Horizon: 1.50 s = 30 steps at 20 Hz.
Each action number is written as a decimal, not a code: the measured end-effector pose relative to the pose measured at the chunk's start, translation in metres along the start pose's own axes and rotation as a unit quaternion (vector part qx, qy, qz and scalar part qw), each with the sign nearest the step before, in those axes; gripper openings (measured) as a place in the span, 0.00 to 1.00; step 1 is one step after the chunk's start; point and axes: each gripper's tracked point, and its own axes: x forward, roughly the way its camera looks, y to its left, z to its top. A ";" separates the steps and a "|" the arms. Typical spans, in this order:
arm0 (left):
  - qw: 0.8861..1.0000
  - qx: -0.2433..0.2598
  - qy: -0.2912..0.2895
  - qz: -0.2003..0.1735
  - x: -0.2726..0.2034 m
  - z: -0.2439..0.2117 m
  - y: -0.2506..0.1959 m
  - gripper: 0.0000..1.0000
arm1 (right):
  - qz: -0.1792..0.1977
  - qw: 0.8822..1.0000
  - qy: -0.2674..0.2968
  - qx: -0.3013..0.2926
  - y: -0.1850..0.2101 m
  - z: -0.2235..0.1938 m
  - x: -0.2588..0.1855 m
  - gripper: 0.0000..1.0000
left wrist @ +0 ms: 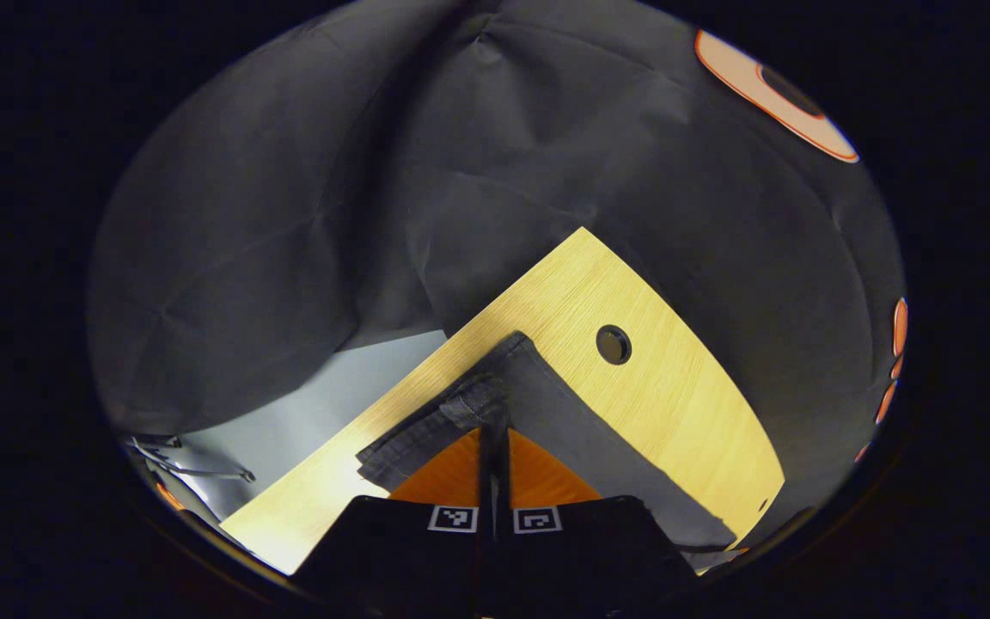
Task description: Grasp the waist and the cuffs of the jeans and fold them to make the two legs overlap; first hold the waist and fold one-third of the jeans toward the cuffs, then hold the cuffs and fold the remaining one-third in the same direction to finish folding.
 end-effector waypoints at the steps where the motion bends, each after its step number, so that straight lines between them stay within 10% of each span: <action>1: 1.000 -0.006 0.002 -0.007 0.009 0.003 -0.002 0.01 | 0.000 1.000 0.005 0.006 0.002 0.001 0.004 0.07; 8: 0.999 0.031 -0.018 -0.020 0.017 0.014 -0.027 0.13 | -0.009 0.998 0.037 0.057 0.011 -0.002 0.019 0.10; 11: 0.998 0.042 -0.035 -0.034 0.005 0.016 -0.038 0.53 | 0.008 0.998 0.038 0.040 0.014 -0.001 0.015 0.18; 15: 0.992 0.087 -0.056 -0.070 -0.008 0.012 -0.063 0.67 | 0.097 0.995 -0.004 0.035 0.054 0.024 -0.006 0.24; 17: 0.987 0.120 -0.071 -0.074 -0.019 0.010 -0.073 0.81 | 0.080 0.996 -0.032 0.010 0.043 0.037 -0.020 0.38; 19: 0.981 0.154 -0.091 -0.077 -0.028 0.005 -0.085 0.83 | 0.069 0.996 -0.048 -0.019 0.032 0.043 -0.027 0.29; 25: 0.958 0.229 -0.153 -0.078 -0.051 -0.006 -0.104 0.98 | 0.010 0.993 -0.057 -0.102 -0.015 0.035 -0.028 0.86; 30: 0.936 0.250 -0.227 -0.100 -0.086 -0.010 -0.112 0.98 | -0.021 0.991 -0.043 -0.126 -0.044 0.020 -0.017 0.94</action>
